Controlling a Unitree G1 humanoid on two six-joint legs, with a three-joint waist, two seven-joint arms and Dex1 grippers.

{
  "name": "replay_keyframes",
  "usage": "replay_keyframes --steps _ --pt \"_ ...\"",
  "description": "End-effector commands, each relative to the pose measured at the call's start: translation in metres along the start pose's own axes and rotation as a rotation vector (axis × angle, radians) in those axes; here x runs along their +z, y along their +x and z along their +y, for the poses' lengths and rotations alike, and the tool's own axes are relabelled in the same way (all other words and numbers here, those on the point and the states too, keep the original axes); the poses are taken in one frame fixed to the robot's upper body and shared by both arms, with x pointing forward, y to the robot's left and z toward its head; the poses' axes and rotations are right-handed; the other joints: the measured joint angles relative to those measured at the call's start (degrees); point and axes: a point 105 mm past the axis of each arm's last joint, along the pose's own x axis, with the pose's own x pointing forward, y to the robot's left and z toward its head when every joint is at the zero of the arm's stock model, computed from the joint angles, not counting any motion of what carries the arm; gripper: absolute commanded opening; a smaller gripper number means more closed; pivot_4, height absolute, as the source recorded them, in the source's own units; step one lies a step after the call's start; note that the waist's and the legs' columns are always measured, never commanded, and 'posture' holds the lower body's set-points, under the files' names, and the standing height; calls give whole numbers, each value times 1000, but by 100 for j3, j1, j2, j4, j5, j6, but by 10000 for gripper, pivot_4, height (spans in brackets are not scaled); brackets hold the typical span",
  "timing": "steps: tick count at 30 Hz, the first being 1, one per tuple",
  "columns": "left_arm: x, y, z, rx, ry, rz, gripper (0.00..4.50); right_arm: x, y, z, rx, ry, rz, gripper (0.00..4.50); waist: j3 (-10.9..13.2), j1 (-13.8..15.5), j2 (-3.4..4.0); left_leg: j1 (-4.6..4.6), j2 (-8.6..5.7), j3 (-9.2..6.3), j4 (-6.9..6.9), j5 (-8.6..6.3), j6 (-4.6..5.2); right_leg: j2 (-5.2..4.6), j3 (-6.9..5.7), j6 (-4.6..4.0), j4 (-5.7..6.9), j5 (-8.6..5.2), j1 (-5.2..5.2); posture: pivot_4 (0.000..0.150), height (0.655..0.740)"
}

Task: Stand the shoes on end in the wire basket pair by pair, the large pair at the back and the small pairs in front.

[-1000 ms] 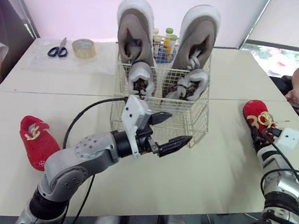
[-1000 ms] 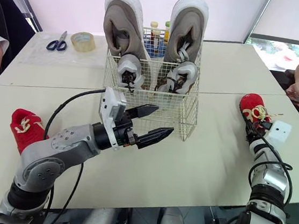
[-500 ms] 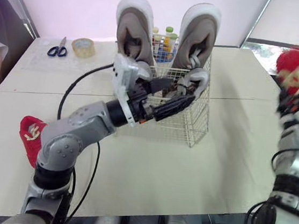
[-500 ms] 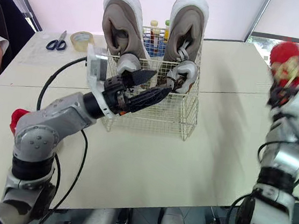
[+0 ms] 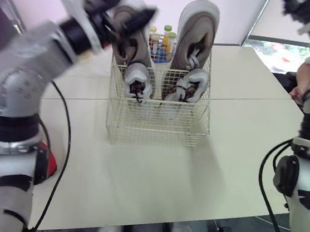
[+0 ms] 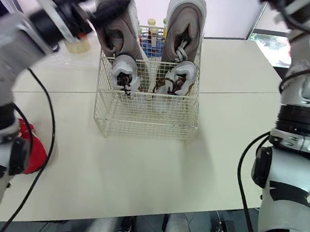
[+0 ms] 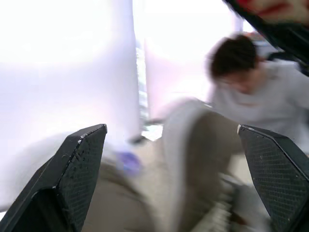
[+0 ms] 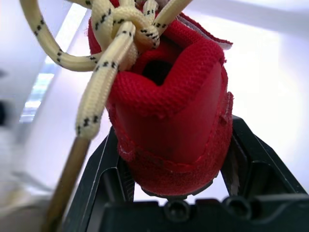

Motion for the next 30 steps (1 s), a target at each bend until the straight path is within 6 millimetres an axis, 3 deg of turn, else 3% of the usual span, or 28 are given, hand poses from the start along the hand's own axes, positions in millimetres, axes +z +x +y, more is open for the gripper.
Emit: replay_keyframes --steps 1,6,13,17,24,27,30 --pt "14 -18 16 7 63 -15 45000 24 15 14 118 -38 -96 19246 0 19 0 1 1 1 -4 1 -3 0 0 0 0 0 -1 1500 7400" --pt "17 -50 5 -200 -160 -10 45000 11 28 58 361 -87 -89 19246 6 20 -9 -1 -1 2 0 1 -15 -8 -1 -19 0 -10 -3 1500 7400" --pt "36 -66 -5 -335 -293 -49 45000 7 38 80 438 -166 -147 19246 22 4 -31 -1 -2 0 -7 28 -65 -12 0 -20 12 -6 -14 1500 7400" --pt "34 -63 6 -294 -318 -51 45000 9 39 94 486 -181 -178 19246 22 -4 -32 2 -1 0 -13 32 -75 -10 0 -19 24 -5 -19 1500 7400" --pt "31 -48 -1 -381 -368 -41 45000 21 34 128 581 -235 -250 19246 22 9 -36 4 -2 -2 -12 34 -80 -10 -1 -14 41 -2 -23 1500 7400" --pt "28 -49 -9 -440 -404 -18 36900 20 28 141 614 -242 -245 19245 23 3 -36 5 -2 0 -10 33 -87 -12 0 -9 45 1 -23 1500 7400" --pt "25 -51 -13 -470 -419 -5 22650 20 28 143 614 -254 -233 19245 23 -11 -36 6 -2 0 -10 34 -89 -12 0 -10 51 1 -28 1500 7400"
